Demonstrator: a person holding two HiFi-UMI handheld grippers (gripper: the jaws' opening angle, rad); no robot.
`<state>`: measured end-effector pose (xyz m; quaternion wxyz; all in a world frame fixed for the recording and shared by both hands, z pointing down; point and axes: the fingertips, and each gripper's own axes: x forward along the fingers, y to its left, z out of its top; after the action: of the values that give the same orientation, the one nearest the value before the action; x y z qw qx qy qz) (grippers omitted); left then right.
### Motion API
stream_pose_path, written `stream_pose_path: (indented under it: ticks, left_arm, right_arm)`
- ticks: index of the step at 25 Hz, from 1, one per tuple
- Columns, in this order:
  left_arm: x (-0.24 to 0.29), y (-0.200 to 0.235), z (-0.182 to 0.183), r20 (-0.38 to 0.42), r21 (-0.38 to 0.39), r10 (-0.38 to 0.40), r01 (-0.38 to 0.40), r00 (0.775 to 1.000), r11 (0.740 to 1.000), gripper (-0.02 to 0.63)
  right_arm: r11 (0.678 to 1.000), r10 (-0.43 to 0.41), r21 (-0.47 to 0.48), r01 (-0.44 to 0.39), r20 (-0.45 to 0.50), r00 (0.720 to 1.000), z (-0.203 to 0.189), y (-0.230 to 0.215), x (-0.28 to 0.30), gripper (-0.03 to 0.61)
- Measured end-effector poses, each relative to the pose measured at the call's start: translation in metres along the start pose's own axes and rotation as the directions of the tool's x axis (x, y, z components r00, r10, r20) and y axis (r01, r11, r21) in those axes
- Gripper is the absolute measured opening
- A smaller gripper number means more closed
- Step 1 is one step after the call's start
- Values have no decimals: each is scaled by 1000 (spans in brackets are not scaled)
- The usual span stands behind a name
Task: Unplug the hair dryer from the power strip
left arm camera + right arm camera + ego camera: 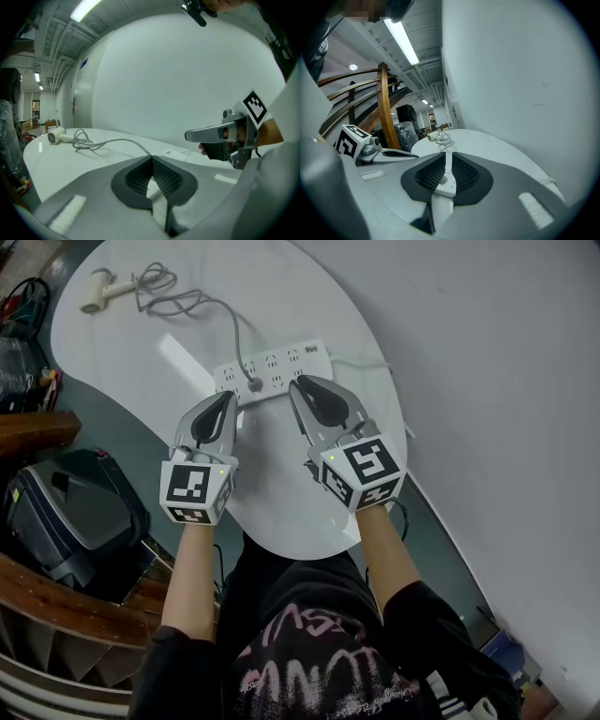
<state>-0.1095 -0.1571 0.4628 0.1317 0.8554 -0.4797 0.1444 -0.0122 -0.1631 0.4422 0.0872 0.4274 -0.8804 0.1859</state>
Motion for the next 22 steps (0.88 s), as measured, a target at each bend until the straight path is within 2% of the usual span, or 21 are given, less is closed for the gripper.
stream_pose_path:
  ticks: [9, 22]
  left_arm:
    - [5, -5, -20, -25, -17, -3, 3, 1000, 1000, 2]
    - [9, -4, -29, -39, -4, -1, 1, 999, 1000, 2]
  right_arm:
    - [1000, 10, 26, -9, -35, 999, -26, -2, 5, 49]
    - [1000, 11, 14, -10, -81, 997, -38, -7, 18, 60]
